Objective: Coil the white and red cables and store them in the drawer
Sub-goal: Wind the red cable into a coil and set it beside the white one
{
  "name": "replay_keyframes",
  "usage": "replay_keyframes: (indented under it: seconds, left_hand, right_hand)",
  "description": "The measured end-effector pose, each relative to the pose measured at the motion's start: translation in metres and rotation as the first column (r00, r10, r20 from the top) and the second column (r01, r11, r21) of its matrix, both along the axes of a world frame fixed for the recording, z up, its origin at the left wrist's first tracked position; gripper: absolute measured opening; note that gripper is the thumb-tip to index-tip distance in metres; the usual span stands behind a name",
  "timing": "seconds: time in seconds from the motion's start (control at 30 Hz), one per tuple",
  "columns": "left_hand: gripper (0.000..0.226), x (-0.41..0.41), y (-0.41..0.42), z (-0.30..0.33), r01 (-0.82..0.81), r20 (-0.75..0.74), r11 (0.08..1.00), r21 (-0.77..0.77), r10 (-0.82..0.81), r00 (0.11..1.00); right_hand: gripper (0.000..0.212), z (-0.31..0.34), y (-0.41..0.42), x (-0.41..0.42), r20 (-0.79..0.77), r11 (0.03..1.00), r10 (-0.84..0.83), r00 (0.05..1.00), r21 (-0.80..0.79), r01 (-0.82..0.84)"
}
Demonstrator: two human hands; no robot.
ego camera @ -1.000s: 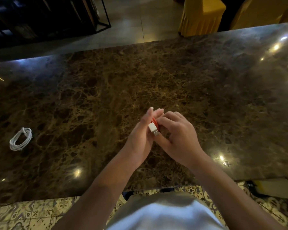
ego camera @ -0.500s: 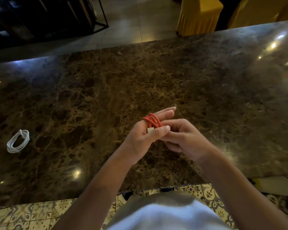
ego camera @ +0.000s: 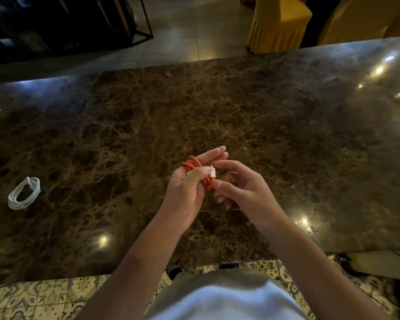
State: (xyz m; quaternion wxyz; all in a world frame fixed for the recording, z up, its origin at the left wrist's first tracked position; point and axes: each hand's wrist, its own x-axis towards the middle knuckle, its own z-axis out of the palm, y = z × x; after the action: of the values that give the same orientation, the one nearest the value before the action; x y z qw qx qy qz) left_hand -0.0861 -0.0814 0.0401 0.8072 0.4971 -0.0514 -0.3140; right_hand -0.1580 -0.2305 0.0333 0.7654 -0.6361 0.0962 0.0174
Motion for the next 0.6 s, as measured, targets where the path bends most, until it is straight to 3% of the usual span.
replay_keyframes:
  seconds: [0.1, 0.2, 0.3, 0.4, 0.53, 0.6]
  left_hand:
    - [0.036, -0.001, -0.001, 0.000, -0.034, -0.035, 0.999, 0.021, 0.035, 0.999]
    - [0.034, -0.002, -0.001, 0.000, -0.085, -0.059, 0.995, 0.051, 0.088, 0.994]
    - [0.032, -0.002, -0.002, -0.001, -0.113, -0.053, 0.991, 0.077, 0.117, 0.992]
    - [0.029, -0.004, -0.003, -0.001, -0.151, -0.054, 0.981, 0.119, 0.159, 0.986]
    - [0.026, -0.009, -0.006, -0.004, -0.162, -0.056, 0.976, 0.143, 0.171, 0.984]
    - [0.028, -0.008, -0.008, -0.007, -0.172, -0.052, 0.971, 0.165, 0.183, 0.982]
  right_hand:
    - [0.034, -0.003, 0.007, -0.002, 0.011, 0.998, -0.007, 1.000, -0.062, 0.008]
    - [0.016, -0.006, 0.017, -0.004, 0.079, 0.943, -0.071, 0.994, -0.319, 0.092]
    - [0.006, -0.004, 0.023, -0.002, 0.143, 0.844, -0.001, 0.990, -0.531, 0.077]
    - [0.022, -0.002, 0.023, 0.001, 0.178, 0.750, 0.036, 0.983, -0.655, 0.091]
    - [0.021, 0.002, 0.025, 0.004, 0.164, 0.743, 0.105, 0.981, -0.669, 0.032]
    - [0.019, 0.003, 0.026, 0.006, 0.065, 0.603, 0.206, 0.976, -0.794, -0.075]
